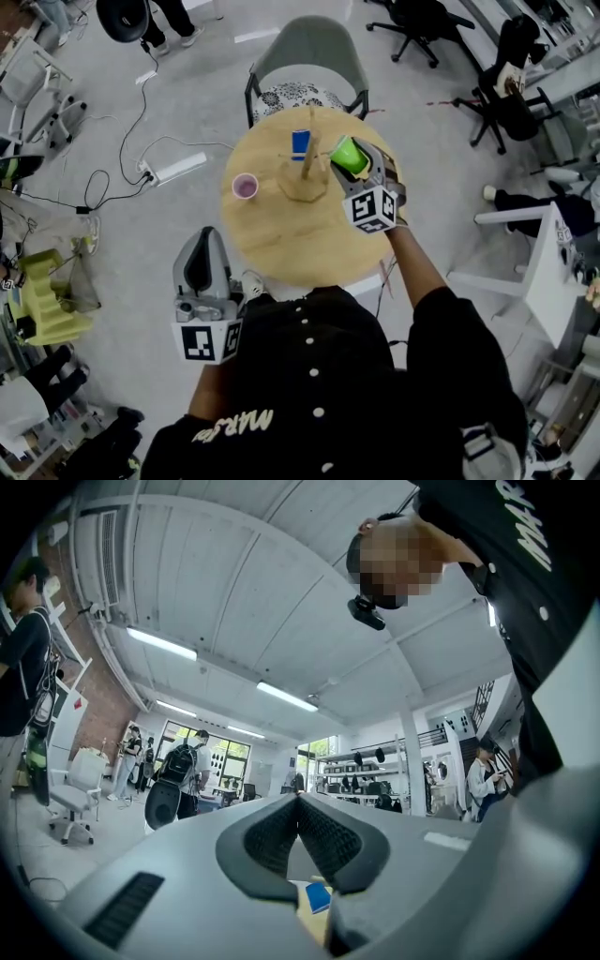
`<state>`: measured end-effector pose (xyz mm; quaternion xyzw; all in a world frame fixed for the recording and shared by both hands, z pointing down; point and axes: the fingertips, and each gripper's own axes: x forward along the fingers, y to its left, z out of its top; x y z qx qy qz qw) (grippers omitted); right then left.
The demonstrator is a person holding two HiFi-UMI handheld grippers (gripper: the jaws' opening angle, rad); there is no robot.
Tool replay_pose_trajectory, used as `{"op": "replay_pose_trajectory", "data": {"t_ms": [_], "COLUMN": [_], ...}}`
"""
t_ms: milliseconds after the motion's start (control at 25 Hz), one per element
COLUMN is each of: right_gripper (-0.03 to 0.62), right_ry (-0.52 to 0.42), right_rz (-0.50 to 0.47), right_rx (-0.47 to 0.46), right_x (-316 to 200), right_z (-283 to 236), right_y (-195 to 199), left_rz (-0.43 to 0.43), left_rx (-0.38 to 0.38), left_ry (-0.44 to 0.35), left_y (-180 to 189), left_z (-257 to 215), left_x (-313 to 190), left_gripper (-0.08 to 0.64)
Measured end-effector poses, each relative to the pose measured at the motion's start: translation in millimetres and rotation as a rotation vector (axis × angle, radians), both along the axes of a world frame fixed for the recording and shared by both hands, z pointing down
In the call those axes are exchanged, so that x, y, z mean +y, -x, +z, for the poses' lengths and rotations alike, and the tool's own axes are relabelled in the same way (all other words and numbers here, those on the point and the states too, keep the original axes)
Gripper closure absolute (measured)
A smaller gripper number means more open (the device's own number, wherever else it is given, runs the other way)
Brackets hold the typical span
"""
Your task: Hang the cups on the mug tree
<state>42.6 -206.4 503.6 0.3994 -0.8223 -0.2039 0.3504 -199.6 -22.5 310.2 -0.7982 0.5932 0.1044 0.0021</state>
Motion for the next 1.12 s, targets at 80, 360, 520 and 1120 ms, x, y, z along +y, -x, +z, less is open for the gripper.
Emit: {"op": "replay_pose_trajectory", "data": {"t_ms": [80, 360, 520, 1120], "right_gripper": [0.302, 0.301, 0.302, 0.259], "right_ry": [-0.01, -0.015, -0.071, -0.075], "right_rz": [-0.042, -0.175, -0.255, -0.364], "right_rx": [0.049, 0.233, 0.382, 0.553], "right_x": [4, 8, 7, 6], "right_z": [2, 21, 26, 46], "right_y": [8, 32, 34, 35], "left_rz": [0.0, -0.019, -0.027, -0.025], "left_rx": [0.005, 0.011, 0.012, -0.004], "left_ry": [0.006, 0.018, 0.026, 0.038], "left_y": [2, 14, 16, 11], "left_z": [2, 8, 11, 14], "left_x": [2, 7, 9, 9], "left_gripper": [0.566, 0.566, 0.565, 0.566]}}
